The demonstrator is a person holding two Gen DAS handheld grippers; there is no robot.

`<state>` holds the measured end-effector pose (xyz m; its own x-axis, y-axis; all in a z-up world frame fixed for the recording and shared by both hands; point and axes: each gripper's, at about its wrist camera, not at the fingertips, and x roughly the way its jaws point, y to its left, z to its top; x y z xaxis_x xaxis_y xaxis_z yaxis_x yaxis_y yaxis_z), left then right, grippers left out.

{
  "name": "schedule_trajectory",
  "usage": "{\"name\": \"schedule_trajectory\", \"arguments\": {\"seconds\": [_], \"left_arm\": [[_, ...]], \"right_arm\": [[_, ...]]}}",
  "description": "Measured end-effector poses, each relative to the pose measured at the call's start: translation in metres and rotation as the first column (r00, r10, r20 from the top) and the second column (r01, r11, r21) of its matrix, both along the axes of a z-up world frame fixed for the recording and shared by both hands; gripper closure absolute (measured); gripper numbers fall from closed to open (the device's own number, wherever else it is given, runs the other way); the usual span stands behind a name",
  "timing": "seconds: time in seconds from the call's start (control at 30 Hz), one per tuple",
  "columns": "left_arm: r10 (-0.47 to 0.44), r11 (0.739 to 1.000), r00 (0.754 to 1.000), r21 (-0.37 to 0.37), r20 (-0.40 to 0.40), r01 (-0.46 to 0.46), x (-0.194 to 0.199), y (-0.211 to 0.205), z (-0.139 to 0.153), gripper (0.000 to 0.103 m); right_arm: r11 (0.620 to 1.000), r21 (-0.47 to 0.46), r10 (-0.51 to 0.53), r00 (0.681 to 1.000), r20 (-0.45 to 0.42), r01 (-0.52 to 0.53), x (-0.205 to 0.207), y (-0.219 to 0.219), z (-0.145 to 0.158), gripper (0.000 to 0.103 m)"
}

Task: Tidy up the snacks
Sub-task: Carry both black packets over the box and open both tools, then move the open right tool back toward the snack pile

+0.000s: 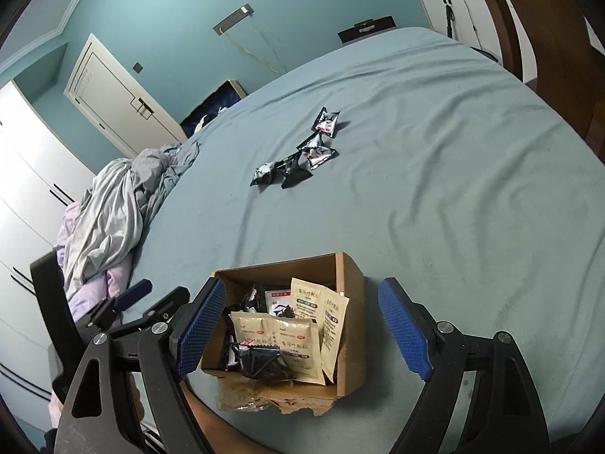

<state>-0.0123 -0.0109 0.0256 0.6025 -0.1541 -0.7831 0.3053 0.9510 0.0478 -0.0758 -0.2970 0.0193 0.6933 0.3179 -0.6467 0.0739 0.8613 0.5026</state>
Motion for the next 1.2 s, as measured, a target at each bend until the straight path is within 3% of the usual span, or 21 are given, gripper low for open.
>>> {"name": "schedule_trajectory", "arguments": {"seconds": [0.33, 0.8, 1.2], "left_arm": [[-0.024, 1.000, 1.000, -0.003, 0.014, 0.024, -0.005, -0.005, 0.006, 0.020], [-0.063, 0.993, 0.998, -0.098, -0.025, 0.060, -0.003, -0.009, 0.011, 0.020], [-0.064, 0.994, 0.992, -0.095, -0.106, 0.054, 0.016, -0.018, -0.008, 0.020]], "right_arm": [[1.000, 0.002, -0.028, 0.999, -0.033, 0.029, 0.010, -0.009, 0.002, 0.020], [0.999, 0.027, -0.032, 0.998, -0.059, 0.034, 0.040, -0.030, 0.004, 0.020], [0.999, 0.007, -0.049, 0.992, -0.118, 0.050, 0.114, -0.053, -0.006, 0.020]]}}
